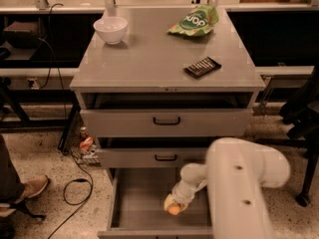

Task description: Pick orange from bottom drawer and place on counter

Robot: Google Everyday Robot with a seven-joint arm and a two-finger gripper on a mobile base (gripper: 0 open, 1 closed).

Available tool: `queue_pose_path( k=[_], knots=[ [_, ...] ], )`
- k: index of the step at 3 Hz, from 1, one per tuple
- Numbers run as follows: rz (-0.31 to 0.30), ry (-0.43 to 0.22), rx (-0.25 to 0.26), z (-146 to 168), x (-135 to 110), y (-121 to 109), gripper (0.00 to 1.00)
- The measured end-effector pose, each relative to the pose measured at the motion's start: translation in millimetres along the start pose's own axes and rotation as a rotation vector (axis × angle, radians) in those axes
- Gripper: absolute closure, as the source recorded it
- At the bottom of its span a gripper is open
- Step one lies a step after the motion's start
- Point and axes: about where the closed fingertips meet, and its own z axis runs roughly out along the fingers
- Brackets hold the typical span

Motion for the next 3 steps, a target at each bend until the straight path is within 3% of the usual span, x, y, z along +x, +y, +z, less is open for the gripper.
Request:
queue_pose_path(
  k=[1, 2, 3],
  knots=[
    [-0.023, -0.031, -0.137, -55.6, -0.4, -11.0, 1.0],
    [-0.036, -0.084, -0.278, -105.1, 8.8, -48.1, 1.0],
    [-0.087, -0.098, -0.296, -119.1, 20.5, -70.8, 1.0]
  ],
)
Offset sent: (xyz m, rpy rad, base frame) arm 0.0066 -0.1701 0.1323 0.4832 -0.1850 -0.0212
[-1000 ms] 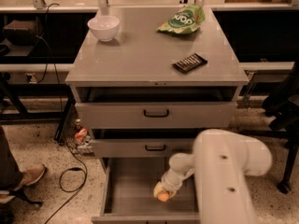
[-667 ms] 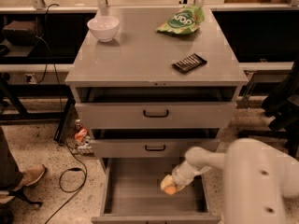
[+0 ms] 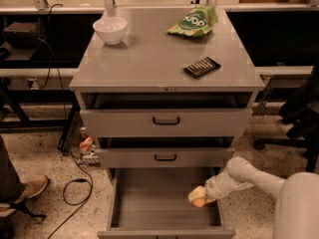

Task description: Pick orange from bottom drawer and place on counter

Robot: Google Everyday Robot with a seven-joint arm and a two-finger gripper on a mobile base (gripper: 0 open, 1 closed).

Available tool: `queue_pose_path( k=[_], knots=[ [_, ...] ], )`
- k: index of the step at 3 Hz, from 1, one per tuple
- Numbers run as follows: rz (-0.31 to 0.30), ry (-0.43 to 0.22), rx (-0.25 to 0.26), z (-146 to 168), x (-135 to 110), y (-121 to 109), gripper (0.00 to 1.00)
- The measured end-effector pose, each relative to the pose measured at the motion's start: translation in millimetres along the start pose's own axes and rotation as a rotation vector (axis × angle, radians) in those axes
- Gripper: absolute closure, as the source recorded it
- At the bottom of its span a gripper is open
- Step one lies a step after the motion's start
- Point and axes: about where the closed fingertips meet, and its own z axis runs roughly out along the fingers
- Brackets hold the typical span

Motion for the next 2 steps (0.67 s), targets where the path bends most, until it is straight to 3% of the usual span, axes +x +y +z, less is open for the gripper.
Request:
queue_pose_path(
  k=[1, 2],
  knots=[
    [-0.015, -0.001, -0.004, 3.1, -1.2, 5.2, 1.0],
    [-0.109, -0.049, -0.095, -27.3, 9.4, 26.4, 1.0]
  ],
)
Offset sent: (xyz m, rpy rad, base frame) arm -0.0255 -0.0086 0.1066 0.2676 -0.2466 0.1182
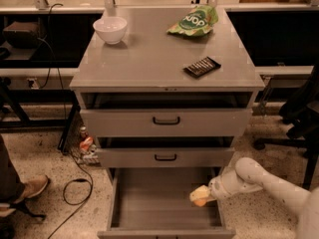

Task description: Pick orange from bottom drawer and place on counter

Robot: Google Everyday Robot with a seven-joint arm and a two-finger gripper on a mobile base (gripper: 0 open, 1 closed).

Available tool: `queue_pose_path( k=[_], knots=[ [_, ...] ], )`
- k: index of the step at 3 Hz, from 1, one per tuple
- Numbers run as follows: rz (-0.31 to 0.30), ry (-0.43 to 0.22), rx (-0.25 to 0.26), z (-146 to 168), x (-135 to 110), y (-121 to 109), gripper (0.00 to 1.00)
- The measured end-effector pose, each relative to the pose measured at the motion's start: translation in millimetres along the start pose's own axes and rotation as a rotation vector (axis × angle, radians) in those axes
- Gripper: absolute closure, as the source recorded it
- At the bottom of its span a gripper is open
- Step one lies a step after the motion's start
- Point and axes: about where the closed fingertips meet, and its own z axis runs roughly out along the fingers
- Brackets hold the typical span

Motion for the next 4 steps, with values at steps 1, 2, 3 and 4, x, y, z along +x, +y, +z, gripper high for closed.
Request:
queue_pose_path(
  k=[1, 2, 3, 4],
  knots=[
    [-0.156, -0.072, -0.127, -51.8, 19.8, 53.2, 1.0],
    [-0.343, -0.156, -0.251, -104.4, 44.1, 101.0, 1.0],
    [-0.534, -0.211, -0.281, -133.9, 66.3, 138.0, 1.0],
    [-0.574, -0.222, -0.284, -135.6, 69.5, 142.8, 1.0]
  ],
)
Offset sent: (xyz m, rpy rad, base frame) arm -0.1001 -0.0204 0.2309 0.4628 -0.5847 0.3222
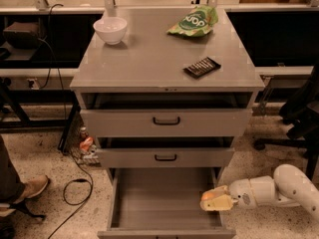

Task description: Pick orange from bottom drawer and place on counter

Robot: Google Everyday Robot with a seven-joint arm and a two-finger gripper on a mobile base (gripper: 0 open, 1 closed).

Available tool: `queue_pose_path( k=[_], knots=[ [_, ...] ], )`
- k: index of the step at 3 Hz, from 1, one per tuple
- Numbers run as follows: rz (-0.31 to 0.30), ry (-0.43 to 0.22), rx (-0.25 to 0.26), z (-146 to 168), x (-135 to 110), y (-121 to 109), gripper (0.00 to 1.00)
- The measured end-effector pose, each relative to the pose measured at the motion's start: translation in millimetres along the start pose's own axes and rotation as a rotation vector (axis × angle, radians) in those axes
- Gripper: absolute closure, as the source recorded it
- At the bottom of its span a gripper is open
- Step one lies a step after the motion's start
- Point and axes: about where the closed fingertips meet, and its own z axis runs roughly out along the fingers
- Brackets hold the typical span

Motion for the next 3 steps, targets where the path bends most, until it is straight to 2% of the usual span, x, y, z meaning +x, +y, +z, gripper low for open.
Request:
queue_pose_path(
  k=[1, 2, 3],
  knots=[
    [0.002, 0.001, 0.0, 0.3, 0.1, -0.2, 1.0],
    [-0.077, -0.092, -0.054, -21.0, -25.3, 16.1, 1.0],
    [-0.24, -0.234, -0.086, -76.3, -71.2, 46.7, 1.0]
  ],
)
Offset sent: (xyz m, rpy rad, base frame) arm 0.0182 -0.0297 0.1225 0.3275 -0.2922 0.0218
